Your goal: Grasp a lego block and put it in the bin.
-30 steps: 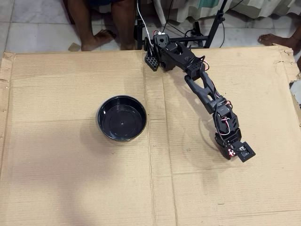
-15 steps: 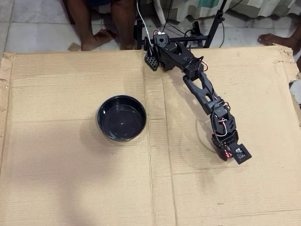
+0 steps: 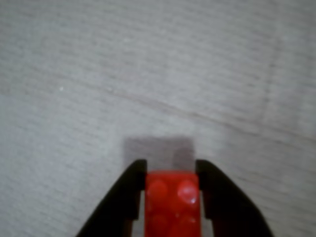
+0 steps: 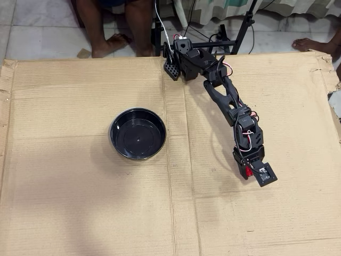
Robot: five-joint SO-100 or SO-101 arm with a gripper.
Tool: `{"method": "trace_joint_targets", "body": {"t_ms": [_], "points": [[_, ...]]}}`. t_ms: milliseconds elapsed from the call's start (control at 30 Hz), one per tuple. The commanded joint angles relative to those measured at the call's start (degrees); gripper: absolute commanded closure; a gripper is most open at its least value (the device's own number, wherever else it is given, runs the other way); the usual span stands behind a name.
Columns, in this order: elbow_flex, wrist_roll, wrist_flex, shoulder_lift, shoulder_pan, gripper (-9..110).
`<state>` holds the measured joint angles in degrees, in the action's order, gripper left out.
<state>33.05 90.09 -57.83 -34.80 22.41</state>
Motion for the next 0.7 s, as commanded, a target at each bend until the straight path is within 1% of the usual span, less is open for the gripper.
{"method": "trace_joint_targets", "body": {"t_ms": [0, 433, 667], "points": [[-0.44, 0.26, -0.18, -6.06, -1.32, 101], [-0.35, 0.09, -0.62, -12.66, -8.17, 101], [-0.35, 0.18, -11.43, -18.19, -12.39, 101]]}}
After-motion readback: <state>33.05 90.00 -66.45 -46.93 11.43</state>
